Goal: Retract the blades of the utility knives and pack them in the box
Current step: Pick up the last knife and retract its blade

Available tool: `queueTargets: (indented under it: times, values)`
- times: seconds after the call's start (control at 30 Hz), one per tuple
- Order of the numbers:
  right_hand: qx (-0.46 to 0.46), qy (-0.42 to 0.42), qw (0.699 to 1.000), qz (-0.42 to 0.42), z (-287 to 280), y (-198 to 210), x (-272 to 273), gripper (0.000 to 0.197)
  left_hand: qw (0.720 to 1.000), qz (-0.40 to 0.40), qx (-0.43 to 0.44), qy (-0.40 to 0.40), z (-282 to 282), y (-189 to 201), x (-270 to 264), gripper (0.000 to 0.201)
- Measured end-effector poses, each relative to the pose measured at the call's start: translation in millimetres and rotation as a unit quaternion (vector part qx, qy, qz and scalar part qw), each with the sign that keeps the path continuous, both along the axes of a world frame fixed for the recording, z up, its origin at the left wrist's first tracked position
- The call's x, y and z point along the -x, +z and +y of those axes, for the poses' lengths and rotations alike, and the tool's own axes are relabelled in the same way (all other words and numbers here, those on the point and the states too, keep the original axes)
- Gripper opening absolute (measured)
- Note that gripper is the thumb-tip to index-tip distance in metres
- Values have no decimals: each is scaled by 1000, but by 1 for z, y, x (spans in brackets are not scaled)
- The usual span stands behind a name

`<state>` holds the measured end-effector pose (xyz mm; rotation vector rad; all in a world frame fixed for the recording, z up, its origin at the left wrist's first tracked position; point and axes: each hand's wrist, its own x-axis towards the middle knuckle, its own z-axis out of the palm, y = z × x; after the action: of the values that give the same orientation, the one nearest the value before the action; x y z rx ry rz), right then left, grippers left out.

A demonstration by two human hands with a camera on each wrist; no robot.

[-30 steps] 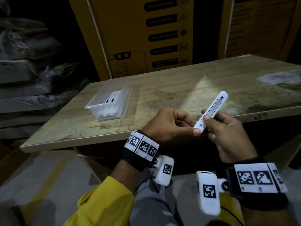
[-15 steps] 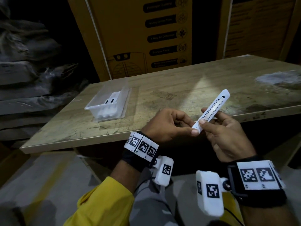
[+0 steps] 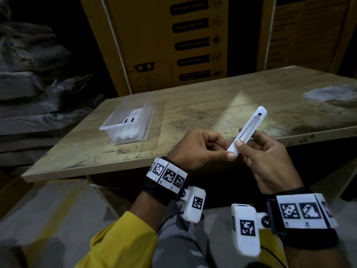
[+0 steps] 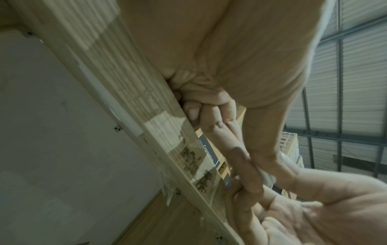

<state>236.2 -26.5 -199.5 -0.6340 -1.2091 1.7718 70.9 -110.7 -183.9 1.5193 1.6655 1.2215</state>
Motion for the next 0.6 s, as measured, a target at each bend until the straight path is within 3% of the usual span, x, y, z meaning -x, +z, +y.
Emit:
queueTargets:
  times: [0.23,0.4,0.6]
  values:
    - [-75,-19,996,-34,-6,2,1,37,1000,-7,4,-9,-5,4,0,21]
    - [-158,-85,982,-59,-10,2,12,26,998,-60,-18,16,-8,-1,-2,16]
    - [-258,-47,960,-97,-30,8,27,13,992,-46,-78,92,-41,-5,4,20]
